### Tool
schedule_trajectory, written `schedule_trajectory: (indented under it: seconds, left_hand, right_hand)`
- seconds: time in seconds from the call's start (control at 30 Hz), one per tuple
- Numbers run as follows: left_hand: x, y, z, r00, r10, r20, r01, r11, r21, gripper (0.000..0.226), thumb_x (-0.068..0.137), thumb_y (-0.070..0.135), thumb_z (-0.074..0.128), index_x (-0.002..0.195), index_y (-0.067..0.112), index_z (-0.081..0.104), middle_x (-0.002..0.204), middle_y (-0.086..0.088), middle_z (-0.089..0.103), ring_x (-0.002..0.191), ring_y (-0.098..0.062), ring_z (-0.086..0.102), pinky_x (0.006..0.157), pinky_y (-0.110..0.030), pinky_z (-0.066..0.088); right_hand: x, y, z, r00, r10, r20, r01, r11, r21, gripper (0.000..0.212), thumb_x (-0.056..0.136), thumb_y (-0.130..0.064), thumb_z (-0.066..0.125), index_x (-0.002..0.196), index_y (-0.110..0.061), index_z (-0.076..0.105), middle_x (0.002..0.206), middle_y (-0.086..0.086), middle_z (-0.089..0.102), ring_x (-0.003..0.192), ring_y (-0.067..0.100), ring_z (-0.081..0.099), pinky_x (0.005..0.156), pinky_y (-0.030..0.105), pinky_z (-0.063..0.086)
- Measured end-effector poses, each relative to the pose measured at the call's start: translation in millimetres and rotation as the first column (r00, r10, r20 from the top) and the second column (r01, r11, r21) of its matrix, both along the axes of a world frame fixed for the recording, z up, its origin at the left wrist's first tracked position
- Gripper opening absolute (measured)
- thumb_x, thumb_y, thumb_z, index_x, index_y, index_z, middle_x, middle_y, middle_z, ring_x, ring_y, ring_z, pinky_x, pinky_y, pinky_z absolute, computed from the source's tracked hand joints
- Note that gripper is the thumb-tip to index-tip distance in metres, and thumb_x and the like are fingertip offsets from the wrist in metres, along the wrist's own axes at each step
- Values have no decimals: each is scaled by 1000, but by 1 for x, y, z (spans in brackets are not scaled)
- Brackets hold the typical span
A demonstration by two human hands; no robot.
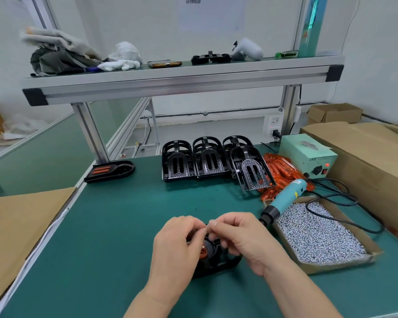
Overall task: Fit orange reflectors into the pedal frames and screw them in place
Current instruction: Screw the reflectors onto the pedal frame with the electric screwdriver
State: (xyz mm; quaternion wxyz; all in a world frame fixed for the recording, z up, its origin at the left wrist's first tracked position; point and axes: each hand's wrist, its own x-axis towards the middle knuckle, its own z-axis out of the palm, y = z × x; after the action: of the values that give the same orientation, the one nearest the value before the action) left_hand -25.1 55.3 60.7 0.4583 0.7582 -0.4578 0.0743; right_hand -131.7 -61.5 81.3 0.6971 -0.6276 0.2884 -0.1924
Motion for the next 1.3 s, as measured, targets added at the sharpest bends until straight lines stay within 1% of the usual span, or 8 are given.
schedule_trajectory:
  seconds: [0.17,0.27,0.33,0.43,0.57,0.87,1.13,1.3]
  left_hand:
    - [12,10,-15,992,76,-96,-76,997,9,28,84,11,73,70,31,60,81,18,63,81,-10,60,72,-24,47]
    - [18,18,-26,983,131,-127,-130,991,12,29,85,12,74,68,31,59,82,17,63,81,-11,59,75,-26,45]
    - [19,21,-33,976,154,-151,-156,988,2,29,85,13,74,68,31,60,83,17,63,83,-12,58,77,-31,45]
    - [19,23,-39,969,160,-186,-166,986,-18,29,85,10,74,70,32,61,86,17,63,87,-12,59,77,-31,45]
    - [22,24,-44,952,144,-269,-159,987,-34,31,83,4,74,73,32,65,86,18,65,90,-9,61,77,-11,41]
    - [27,24,-48,919,147,-365,-175,984,-44,32,82,2,74,73,31,68,83,17,67,88,-8,62,78,-13,44]
    - [26,21,-37,917,125,-379,-169,982,-84,26,85,6,73,73,29,68,82,15,67,88,-8,62,77,-6,41]
    - [17,16,-28,909,63,-411,-123,985,-120,27,85,7,73,71,29,69,81,10,67,86,-10,62,76,-8,42]
  right_hand:
    - [-25,-55,-8,878,-478,15,447,809,-382,10,88,-25,72,81,-20,70,75,-6,69,66,9,62,63,24,45]
    - [-51,-95,-24,747,-662,-63,527,648,-550,20,88,-41,70,93,-24,60,93,-8,63,87,12,60,73,35,43]
    - [-61,-114,-37,700,-701,-132,533,637,-557,35,87,-47,69,102,-20,53,98,-1,61,90,20,61,78,39,47]
    - [-61,-127,-48,701,-676,-226,542,711,-448,52,87,-55,66,115,-19,41,96,4,65,83,26,68,77,50,57]
    - [-48,-136,-46,723,-666,-183,600,737,-311,64,88,-50,70,129,-20,31,97,11,67,59,19,70,43,28,48]
    - [-28,-149,-42,711,-678,-187,693,721,23,66,83,-28,82,129,-8,39,103,18,60,57,17,51,33,19,37]
    - [-29,-126,-30,642,-755,137,714,653,252,33,84,-19,78,109,-9,58,83,7,58,62,14,55,49,24,48]
    - [-24,-97,0,625,-708,329,460,675,577,18,87,-28,74,90,-14,63,67,-4,52,50,6,47,44,17,42]
